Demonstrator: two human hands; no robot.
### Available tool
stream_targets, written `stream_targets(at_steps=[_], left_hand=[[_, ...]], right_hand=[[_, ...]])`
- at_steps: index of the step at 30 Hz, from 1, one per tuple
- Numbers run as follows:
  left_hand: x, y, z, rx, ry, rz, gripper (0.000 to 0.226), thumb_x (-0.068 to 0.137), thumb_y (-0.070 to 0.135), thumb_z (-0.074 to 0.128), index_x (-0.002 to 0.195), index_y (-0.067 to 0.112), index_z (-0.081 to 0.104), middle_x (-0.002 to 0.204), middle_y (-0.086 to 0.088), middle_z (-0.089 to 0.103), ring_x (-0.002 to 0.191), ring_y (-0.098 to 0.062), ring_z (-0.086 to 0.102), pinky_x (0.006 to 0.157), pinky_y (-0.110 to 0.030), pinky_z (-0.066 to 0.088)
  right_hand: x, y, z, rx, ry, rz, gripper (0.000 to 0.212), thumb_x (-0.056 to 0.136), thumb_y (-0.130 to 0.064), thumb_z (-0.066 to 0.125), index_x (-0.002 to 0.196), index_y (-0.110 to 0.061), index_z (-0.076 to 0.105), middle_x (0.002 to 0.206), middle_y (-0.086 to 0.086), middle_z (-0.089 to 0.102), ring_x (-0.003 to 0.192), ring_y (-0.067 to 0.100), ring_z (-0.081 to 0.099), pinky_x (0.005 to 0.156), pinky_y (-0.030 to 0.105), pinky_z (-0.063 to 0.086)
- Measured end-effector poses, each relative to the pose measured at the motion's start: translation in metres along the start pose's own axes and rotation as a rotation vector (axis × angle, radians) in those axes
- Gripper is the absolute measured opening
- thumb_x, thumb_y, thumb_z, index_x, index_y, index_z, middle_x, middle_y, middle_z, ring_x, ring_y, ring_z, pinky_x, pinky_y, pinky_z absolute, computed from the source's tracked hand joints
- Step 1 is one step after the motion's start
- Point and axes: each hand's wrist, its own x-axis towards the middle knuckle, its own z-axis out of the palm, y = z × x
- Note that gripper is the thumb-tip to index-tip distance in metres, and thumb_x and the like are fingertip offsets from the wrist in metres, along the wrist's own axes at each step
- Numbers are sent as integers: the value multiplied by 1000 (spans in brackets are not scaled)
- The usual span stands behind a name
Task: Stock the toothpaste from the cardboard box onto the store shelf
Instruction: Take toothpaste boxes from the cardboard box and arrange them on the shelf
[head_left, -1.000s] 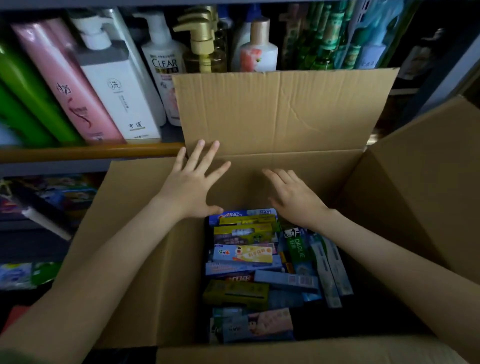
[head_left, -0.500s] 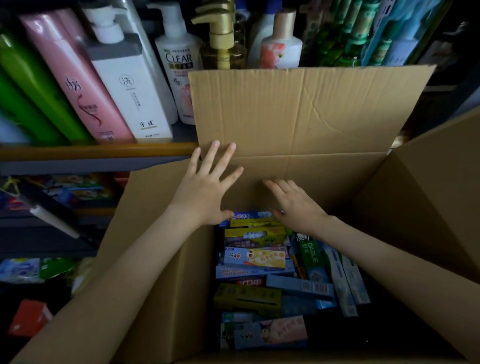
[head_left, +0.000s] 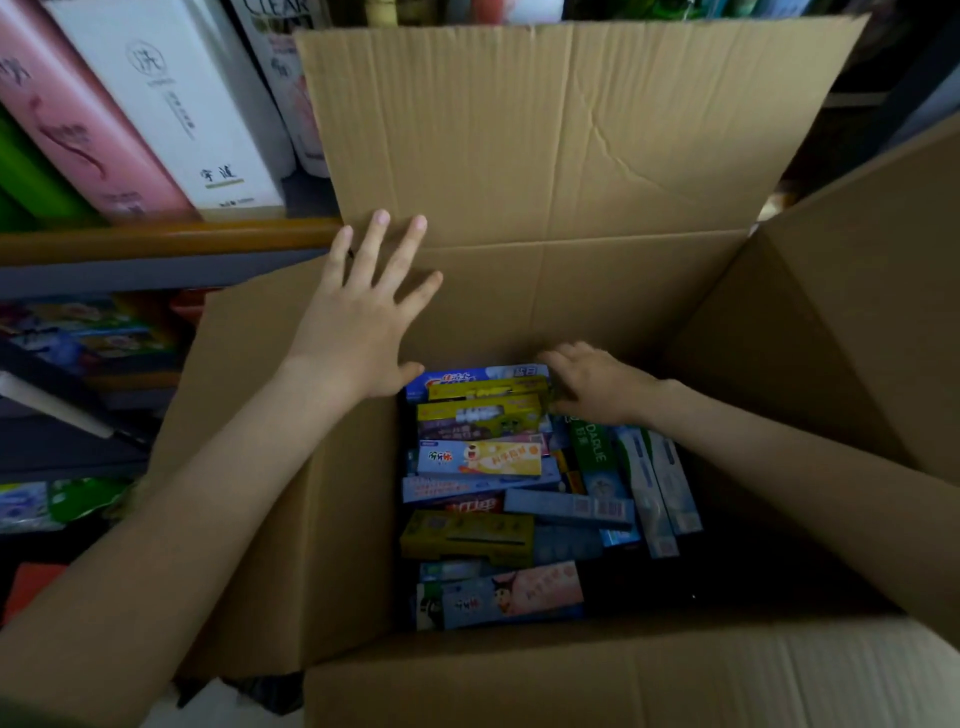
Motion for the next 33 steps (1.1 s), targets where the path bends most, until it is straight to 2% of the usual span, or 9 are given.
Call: stream_targets(at_steps=[5,10,13,19,21,24,26,29,33], left_hand=[[0,-1,0,-18,-12,4,95,79,71,52,154,28,12,156,-15,-28,144,-42,-18,117,-56,-2],[0,-3,1,-52,-1,12,93,78,68,56,153,27,20,157,-14,-27,144,-42,-18,117,-57,-2],[1,-2,1,-52,8,14,91,78,67,57,153,27,23,157,-14,-26,144,-42,-17,117,-57,-2],[-1,3,-2,-2,35,-26,87,81,56,64,152,23,27,159,-15,-18,146,-40,-9,117,-55,1],[-1,11,-11,20,65,-14,84,82,54,63,151,22,27,160,-14,-14,147,-39,-5,117,-55,2],[9,25,-27,15,131,61,81,84,51,61,152,21,27,161,-13,-10,147,-40,-1,115,-60,5],[20,35,-34,15,150,102,82,86,52,58,153,22,21,161,-13,-12,146,-42,-1,113,-64,7],[39,58,-33,77,105,196,87,90,60,46,155,25,0,158,-13,-25,143,-47,-14,110,-69,4],[55,68,-18,44,76,188,98,84,71,43,152,30,-14,156,-8,-32,140,-47,-25,108,-69,-7]], right_hand=[[-1,-16,18,3,-83,-87,52,92,-36,58,133,-11,38,137,9,42,125,23,37,99,33,34],[0,-22,27,-48,-48,-99,57,94,-35,55,140,-10,31,143,9,36,129,24,32,102,33,31],[1,-12,29,-35,-46,-31,54,93,-27,56,139,-10,32,140,10,36,125,26,34,100,35,32],[-5,19,22,-7,-52,147,71,91,-18,59,149,-12,18,146,10,30,134,28,28,108,38,33],[-6,28,17,-7,-28,178,72,91,-18,59,150,-12,19,146,11,31,134,28,28,107,39,34],[-8,41,13,-33,-8,283,59,92,-20,58,143,-11,29,140,12,37,128,31,35,102,43,40],[-10,51,16,12,-68,405,52,94,-22,56,138,-9,33,137,15,39,125,33,40,98,44,44],[-13,67,29,91,-156,516,52,96,-27,55,139,-8,32,139,16,39,123,32,44,97,40,46],[0,72,57,171,-211,455,63,92,-37,60,142,-10,32,142,13,39,127,28,42,100,36,42]])
